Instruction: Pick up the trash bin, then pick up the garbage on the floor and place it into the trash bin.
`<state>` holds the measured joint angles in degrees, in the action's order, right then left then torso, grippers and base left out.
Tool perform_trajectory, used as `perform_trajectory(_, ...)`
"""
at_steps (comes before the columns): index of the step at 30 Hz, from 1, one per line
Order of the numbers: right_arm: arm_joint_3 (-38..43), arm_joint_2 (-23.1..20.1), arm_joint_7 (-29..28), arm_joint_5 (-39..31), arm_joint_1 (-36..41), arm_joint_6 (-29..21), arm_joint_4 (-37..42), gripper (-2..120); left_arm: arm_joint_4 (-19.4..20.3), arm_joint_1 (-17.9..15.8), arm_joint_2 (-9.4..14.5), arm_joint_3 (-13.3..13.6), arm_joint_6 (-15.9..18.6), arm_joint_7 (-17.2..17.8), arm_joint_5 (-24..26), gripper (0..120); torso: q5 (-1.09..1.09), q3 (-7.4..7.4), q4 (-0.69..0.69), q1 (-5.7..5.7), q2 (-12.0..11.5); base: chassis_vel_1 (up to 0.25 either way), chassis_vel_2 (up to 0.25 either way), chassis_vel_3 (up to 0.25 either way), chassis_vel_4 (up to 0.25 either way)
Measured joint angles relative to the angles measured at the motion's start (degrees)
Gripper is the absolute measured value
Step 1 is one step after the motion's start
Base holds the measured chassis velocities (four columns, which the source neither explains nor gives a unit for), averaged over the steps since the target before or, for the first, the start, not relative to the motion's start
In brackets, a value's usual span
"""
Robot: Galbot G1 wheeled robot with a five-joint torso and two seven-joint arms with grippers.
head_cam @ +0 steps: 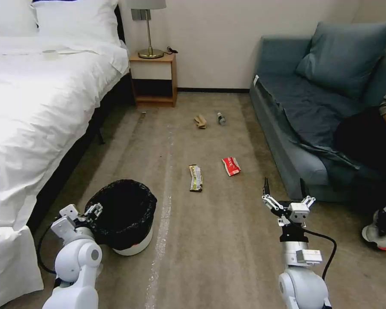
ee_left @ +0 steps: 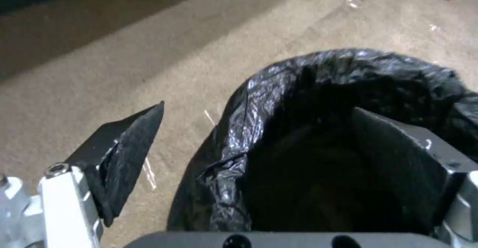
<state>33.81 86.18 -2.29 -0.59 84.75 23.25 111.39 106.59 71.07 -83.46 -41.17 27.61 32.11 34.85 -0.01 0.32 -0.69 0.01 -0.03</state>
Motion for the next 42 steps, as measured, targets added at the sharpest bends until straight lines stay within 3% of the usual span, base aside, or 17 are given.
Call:
perform_trajectory(2,0.2,0.0,0.1,0.1,0.4,0.3,0.2,100,-2.9,-1.8,0.0,-0.2,0.2,1.3,1.7,100,0.00,0.00,0.00,0.00,0.0,0.000,0.000,0.000,0.000)
perform_trajectory(6,0.3,0.1,0.1,0.1,0.5,0.5,0.2,100,-4.0,-2.2,0.0,-0.3,0.6,1.6,2.9,98,-0.01,0.00,0.00,0.00,0.0,0.000,0.000,0.000,0.000)
perform_trajectory(8,0.4,0.1,0.2,0.1,0.5,0.7,0.2,100,-4.9,-2.3,-0.1,-0.3,1.6,1.5,4.5,86,0.00,0.00,0.00,0.00,0.0,0.000,0.000,0.000,0.000)
perform_trajectory(12,0.4,0.2,0.2,0.1,0.5,0.8,0.2,100,-5.6,-2.5,-0.1,-0.5,1.7,1.1,5.5,78,0.06,-0.01,0.02,0.00,0.0,0.000,0.000,0.000,0.000)
perform_trajectory(14,0.2,0.4,0.2,0.1,0.4,1.1,0.2,100,-5.9,-2.5,0.0,-0.6,1.8,0.5,6.4,65,0.08,-0.02,0.03,0.00,0.0,0.000,0.000,0.000,0.000)
perform_trajectory(17,0.2,0.5,0.2,0.1,0.4,1.2,0.2,100,-6.0,-2.4,0.0,-0.6,1.9,0.2,6.6,56,0.06,-0.02,0.03,0.00,0.0,0.000,0.000,0.000,0.000)
perform_trajectory(21,0.1,0.5,0.2,0.1,0.4,1.3,0.0,100,-5.9,-2.2,0.0,-0.5,1.9,0.2,6.7,46,0.04,-0.02,0.02,-0.01,0.0,0.000,0.000,0.000,0.000)
perform_trajectory(26,-0.3,0.6,0.2,0.1,0.1,1.4,-0.3,100,-5.1,-1.6,-0.1,-0.5,1.8,0.5,6.8,22,0.00,0.00,0.02,0.00,0.0,0.000,0.000,0.000,0.000)
perform_trajectory(32,-0.5,0.7,0.2,0.1,0.1,1.4,-0.4,100,-4.3,-0.9,-0.1,-0.4,1.8,0.5,6.9,4,-0.04,0.00,0.00,0.00,0.0,0.000,0.000,0.000,0.000)
perform_trajectory(42,-0.6,0.6,0.1,0.1,0.0,1.4,-0.3,100,-2.9,0.1,-0.2,-0.3,1.5,0.6,6.6,4,-0.06,0.01,-0.02,0.00,0.0,0.000,0.000,0.000,0.000)
